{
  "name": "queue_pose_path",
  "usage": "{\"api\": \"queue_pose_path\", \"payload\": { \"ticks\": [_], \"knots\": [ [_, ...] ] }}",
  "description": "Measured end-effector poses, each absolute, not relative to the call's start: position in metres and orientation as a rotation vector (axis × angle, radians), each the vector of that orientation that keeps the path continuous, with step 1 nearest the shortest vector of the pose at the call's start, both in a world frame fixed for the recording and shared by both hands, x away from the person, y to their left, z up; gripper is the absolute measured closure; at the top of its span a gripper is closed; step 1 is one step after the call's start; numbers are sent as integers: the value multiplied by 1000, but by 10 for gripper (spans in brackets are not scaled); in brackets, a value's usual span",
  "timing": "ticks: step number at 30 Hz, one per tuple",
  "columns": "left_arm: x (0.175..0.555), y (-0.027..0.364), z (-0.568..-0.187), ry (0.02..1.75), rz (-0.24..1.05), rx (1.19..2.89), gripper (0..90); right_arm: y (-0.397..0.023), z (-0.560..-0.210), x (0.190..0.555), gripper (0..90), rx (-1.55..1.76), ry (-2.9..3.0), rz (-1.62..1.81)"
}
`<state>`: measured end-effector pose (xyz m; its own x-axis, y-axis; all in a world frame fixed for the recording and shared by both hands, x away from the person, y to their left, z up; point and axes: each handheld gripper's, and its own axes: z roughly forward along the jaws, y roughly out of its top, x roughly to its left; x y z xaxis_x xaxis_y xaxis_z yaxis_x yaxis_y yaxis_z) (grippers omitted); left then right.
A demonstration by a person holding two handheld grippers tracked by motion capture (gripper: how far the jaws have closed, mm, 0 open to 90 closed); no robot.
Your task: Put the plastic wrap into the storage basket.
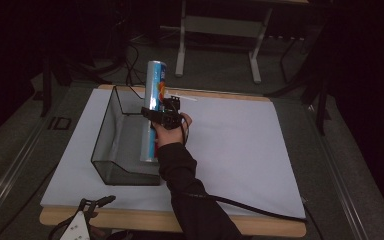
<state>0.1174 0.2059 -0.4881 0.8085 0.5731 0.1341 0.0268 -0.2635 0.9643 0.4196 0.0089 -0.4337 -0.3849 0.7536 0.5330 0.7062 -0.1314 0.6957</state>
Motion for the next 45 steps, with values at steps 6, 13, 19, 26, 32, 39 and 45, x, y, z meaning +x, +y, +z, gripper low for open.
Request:
{"api": "queue_pose_path", "payload": {
  "ticks": [6, 13, 19, 26, 32, 39, 45],
  "knots": [
    [117, 206, -488, 460, 554, 1777, 2, 20, -458, 417, 316, 1759, 2092, 1517],
    [117, 206, -488, 459, 555, 1778, 1, 24, -478, 409, 316, 1811, 2131, 1450],
    [117, 206, -488, 457, 556, 1778, 2, 22, -487, 408, 315, 1865, 2130, 1415],
    [117, 205, -488, 457, 555, 1779, 2, 22, -492, 411, 312, 1908, 2130, 1333],
    [117, 205, -488, 456, 554, 1783, 2, 27, -496, 410, 302, 1850, 2139, 1287],
    [117, 205, -489, 453, 551, 1786, 2, 33, -490, 403, 275, 1682, 2127, 1203],
    [117, 204, -489, 454, 551, 1787, 2, 28, -478, 401, 286, 1580, 2096, 1218]
  ]
}}
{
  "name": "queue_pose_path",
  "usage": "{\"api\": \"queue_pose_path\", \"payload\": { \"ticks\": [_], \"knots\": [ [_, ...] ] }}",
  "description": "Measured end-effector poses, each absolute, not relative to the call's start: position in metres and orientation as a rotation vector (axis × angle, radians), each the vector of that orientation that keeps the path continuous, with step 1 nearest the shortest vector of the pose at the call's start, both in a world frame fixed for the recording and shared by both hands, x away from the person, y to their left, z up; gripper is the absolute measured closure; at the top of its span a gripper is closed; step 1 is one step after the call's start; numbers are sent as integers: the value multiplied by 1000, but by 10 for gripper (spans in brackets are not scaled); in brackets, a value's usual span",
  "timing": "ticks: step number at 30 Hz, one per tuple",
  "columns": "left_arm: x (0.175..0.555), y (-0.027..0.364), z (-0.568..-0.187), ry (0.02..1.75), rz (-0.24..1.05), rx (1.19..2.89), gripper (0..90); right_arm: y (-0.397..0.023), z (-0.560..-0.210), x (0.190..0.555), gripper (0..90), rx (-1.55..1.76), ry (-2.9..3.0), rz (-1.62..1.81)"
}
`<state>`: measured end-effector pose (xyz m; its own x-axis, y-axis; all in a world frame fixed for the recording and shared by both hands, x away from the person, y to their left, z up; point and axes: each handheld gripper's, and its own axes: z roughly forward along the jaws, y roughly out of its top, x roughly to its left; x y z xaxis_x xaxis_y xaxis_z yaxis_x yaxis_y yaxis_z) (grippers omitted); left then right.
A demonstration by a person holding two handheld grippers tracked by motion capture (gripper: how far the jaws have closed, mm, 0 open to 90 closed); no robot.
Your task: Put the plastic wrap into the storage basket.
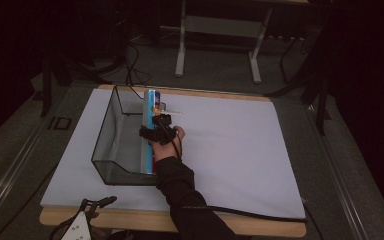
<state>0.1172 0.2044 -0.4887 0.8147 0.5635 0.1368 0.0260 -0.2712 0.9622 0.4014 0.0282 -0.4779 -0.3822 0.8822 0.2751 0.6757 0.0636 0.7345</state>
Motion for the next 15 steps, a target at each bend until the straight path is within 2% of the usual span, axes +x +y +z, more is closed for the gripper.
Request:
{"api": "queue_pose_path", "payload": {
  "ticks": [6, 15],
  "knots": [
    [117, 204, -489, 455, 552, 1787, 2, 5, -451, 407, 152, 1446, 2146, 1276],
    [118, 203, -489, 456, 550, 1787, 2, -42, -436, 402, 138, 1237, 2211, 1320]
  ]
}}
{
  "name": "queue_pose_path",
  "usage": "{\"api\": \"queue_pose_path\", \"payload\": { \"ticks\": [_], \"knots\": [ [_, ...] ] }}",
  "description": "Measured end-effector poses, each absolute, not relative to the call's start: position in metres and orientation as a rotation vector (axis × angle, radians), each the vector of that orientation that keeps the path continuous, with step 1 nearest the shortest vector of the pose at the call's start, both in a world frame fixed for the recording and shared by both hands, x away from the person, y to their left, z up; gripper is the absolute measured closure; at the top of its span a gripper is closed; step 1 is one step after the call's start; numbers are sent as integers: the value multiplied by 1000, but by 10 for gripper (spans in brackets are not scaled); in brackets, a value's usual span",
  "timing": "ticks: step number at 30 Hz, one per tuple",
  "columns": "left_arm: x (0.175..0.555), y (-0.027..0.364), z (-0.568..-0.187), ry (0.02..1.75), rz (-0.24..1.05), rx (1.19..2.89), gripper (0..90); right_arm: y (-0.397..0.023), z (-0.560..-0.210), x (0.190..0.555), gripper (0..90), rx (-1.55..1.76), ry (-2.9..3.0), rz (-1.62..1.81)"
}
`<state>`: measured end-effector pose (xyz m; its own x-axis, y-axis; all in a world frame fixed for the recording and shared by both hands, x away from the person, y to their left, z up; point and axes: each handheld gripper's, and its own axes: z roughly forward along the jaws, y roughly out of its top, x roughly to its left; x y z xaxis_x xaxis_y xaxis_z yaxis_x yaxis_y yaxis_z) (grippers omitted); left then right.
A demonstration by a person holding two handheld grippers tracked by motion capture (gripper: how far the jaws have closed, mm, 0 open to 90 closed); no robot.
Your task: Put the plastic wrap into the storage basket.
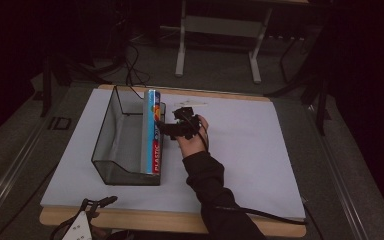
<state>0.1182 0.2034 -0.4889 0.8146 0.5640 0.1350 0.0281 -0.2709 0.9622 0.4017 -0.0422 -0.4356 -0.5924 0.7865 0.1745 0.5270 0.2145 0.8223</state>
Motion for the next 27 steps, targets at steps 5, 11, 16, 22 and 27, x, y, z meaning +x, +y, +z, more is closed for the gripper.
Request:
{"api": "queue_pose_path", "payload": {
  "ticks": [5, 11, 16, 22, 27],
  "knots": [
    [119, 203, -489, 457, 547, 1791, 2, -74, -425, 396, 138, 1170, 2223, 1298],
    [120, 202, -490, 456, 545, 1794, 2, -117, -418, 388, 134, 1115, 2188, 1241],
    [120, 201, -490, 457, 557, 1798, 2, -151, -423, 385, 134, 1113, 2160, 1195],
    [120, 201, -490, 459, 551, 1796, 2, -185, -431, 377, 137, 1179, 2127, 1176],
    [121, 201, -490, 464, 546, 1796, 2, -204, -434, 366, 138, 1187, 2123, 1192]
  ]
}}
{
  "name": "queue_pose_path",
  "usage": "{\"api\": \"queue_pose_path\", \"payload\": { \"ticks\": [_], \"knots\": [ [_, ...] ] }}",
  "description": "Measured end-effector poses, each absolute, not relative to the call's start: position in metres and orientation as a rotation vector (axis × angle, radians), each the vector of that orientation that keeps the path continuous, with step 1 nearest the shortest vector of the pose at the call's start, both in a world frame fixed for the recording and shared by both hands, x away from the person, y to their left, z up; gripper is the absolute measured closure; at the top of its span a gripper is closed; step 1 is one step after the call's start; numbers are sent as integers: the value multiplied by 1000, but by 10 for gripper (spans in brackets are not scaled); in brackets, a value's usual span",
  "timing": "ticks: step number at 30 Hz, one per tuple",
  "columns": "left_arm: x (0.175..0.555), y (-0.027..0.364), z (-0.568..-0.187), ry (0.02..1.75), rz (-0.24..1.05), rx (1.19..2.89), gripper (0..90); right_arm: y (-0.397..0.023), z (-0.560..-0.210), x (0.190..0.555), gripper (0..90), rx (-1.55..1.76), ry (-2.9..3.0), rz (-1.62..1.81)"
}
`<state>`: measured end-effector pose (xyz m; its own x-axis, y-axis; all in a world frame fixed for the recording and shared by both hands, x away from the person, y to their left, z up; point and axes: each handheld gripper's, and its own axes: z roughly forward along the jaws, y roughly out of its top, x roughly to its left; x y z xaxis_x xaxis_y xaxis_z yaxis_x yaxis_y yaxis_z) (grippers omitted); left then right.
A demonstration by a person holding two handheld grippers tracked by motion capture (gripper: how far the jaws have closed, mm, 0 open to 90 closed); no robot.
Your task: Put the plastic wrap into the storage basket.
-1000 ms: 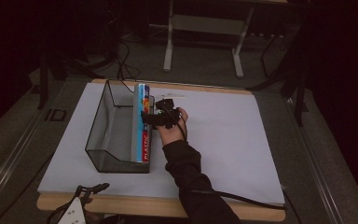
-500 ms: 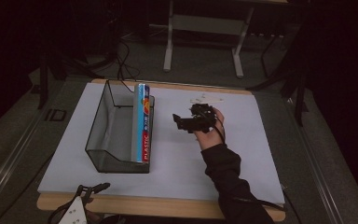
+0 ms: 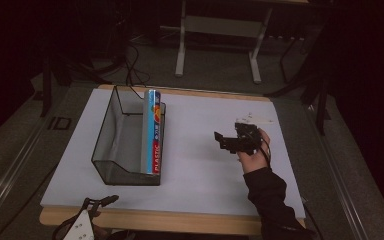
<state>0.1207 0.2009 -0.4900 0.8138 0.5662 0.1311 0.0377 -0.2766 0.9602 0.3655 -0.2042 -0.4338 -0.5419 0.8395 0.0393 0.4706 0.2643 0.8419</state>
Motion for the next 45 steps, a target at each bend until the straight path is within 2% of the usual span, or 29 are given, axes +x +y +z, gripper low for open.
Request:
{"api": "queue_pose_path", "payload": {
  "ticks": [25, 45],
  "knots": [
    [121, 201, -490, 465, 547, 1795, 2, -251, -459, 301, 140, 1194, 2165, 1231],
    [120, 201, -490, 468, 548, 1796, 2, -259, -472, 265, 140, 1161, 2185, 1164]
  ]
}}
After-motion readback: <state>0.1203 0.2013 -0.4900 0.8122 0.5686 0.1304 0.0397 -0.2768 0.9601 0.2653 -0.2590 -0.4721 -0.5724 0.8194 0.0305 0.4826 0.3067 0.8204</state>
